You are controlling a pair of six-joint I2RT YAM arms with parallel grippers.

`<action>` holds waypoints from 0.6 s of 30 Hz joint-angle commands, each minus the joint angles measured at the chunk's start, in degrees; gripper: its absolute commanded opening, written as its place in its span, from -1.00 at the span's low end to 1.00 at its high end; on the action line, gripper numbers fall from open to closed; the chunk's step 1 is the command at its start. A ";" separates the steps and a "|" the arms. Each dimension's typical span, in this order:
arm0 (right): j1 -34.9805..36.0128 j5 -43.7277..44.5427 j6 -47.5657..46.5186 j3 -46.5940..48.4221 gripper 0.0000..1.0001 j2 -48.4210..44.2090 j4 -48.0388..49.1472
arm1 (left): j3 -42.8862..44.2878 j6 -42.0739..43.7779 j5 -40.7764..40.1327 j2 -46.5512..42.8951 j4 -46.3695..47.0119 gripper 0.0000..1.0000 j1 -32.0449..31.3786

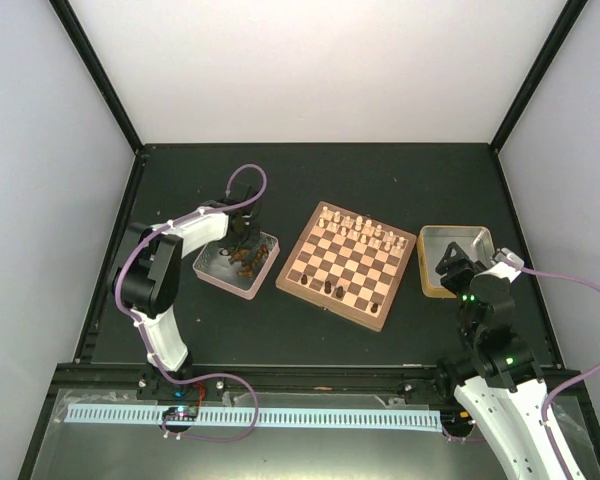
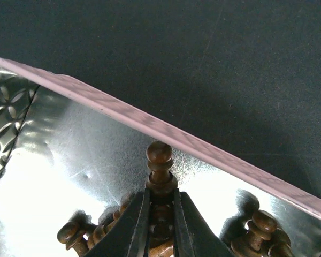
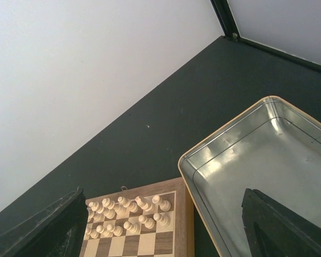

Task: Set up the chess pieces on the board
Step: Pick up the chess piece from the storage box.

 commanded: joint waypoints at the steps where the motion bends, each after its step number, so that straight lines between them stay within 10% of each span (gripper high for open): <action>1: 0.29 -0.30 0.71 -0.69 0.60 -0.23 1.44 | -0.58 -0.46 0.72 -0.58 1.00 -0.84 0.39; 18: 0.31 -2.32 0.49 -0.60 0.60 2.10 3.09 | -0.21 4.92 5.49 -15.55 -1.84 -0.82 -3.25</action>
